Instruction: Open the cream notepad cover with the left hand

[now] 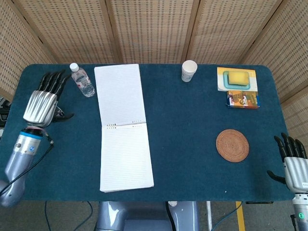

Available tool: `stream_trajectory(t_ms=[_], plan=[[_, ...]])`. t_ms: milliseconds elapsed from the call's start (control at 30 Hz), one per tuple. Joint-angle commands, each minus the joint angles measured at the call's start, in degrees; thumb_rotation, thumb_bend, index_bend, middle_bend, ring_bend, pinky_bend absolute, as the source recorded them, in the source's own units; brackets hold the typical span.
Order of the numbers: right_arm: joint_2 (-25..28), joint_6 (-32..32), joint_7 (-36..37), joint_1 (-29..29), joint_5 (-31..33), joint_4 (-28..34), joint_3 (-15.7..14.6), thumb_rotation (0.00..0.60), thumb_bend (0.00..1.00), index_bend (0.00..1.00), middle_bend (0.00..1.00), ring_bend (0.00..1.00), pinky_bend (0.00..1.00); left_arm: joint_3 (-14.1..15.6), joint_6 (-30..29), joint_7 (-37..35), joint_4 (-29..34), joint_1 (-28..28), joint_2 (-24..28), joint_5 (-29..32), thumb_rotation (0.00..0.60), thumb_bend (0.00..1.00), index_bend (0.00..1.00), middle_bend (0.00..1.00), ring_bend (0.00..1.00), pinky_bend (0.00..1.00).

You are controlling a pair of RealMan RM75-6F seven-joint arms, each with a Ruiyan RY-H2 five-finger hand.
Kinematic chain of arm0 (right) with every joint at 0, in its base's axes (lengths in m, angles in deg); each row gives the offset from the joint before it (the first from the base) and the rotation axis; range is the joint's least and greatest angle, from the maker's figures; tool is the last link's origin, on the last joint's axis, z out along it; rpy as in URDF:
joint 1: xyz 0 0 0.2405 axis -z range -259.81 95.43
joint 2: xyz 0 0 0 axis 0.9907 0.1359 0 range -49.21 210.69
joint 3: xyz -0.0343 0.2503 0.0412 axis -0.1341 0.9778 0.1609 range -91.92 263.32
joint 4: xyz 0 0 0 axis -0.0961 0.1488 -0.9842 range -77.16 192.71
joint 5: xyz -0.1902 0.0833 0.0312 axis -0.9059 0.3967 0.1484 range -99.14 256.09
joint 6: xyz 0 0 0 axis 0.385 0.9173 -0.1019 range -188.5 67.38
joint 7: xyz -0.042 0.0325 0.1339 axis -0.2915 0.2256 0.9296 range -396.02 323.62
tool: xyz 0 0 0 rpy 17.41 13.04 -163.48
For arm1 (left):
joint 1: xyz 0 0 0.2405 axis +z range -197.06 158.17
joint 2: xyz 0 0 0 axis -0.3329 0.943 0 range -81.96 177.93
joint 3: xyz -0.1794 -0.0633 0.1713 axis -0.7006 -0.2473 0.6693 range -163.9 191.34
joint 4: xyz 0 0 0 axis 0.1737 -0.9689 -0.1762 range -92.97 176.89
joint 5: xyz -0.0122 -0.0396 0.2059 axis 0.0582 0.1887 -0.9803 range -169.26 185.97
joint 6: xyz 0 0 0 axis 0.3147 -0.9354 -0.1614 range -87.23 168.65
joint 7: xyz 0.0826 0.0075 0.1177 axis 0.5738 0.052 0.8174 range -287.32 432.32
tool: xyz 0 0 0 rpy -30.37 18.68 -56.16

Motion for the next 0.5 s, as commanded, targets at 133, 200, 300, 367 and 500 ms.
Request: stream_trajectory(t_ms=[133,200,300,367,500], plan=[[0.1,-0.1,0.4,0.0,-0.5,0.0,-0.2,0.6,0.0,0.0,0.0,0.0,0.0,11.4,-11.8,-5.4,-0.6,15.6,2.6,-7.2,0.6,0.0,0.0,0.0,0.0,0.0],[0.2,-0.2,0.5,0.0,-0.6,0.0,-0.2,0.6,0.0,0.0,0.0,0.0,0.0,12.7,-14.0,-5.3,-1.6,18.1,1.5,-7.5,0.6,0.0,0.0,0.0,0.0,0.0],[0.3,-0.6,0.6,0.1,-0.9,0.1,-0.2,0.6,0.0,0.0,0.0,0.0,0.0,13.8,-16.6,-5.7,-2.3,21.1,0.0,-7.3,0.6,0.0,0.0,0.0,0.0,0.0],[0.3,-0.8,0.6,0.2,-1.1,0.2,-0.3,0.6,0.0,0.0,0.0,0.0,0.0,14.2,-17.9,-5.7,-2.2,22.7,-0.8,-6.8,0.6,0.0,0.0,0.0,0.0,0.0],[0.5,-1.5,0.6,0.5,-1.6,0.5,-0.4,0.6,0.0,0.0,0.0,0.0,0.0,15.1,-20.2,-3.5,-1.3,24.9,-1.0,-8.4,0.6,0.0,0.0,0.0,0.0,0.0]])
